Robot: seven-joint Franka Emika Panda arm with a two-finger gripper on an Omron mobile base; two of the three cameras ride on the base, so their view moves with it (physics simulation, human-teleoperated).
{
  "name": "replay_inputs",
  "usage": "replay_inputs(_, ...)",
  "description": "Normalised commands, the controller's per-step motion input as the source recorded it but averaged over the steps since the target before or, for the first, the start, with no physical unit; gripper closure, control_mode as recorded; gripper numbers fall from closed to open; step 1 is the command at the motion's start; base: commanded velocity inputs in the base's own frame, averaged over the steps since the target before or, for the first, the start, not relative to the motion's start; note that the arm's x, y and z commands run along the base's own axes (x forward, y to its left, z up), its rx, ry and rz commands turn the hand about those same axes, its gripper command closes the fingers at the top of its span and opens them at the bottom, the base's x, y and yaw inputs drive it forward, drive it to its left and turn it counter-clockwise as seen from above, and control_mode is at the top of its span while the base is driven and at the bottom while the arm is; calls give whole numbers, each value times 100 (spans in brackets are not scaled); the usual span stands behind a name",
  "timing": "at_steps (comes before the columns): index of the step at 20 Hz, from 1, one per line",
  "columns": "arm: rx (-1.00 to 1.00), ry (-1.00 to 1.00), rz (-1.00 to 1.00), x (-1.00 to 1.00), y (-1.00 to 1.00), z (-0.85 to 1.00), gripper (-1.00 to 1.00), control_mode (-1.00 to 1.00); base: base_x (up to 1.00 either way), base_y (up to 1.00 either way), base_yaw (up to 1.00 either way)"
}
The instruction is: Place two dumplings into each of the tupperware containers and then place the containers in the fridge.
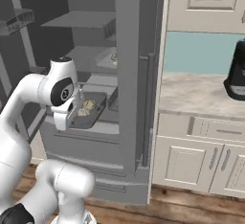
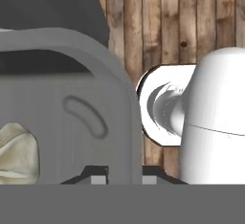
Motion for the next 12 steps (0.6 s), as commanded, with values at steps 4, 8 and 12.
replay_inputs(4, 0, 0, 0, 0, 0, 0, 100, 100, 65, 39, 0)
replay_inputs(8, 0, 0, 0, 0, 0, 0, 100, 100, 80, 42, -4)
replay_inputs(12, 0, 0, 0, 0, 0, 0, 100, 100, 71, 0, -16)
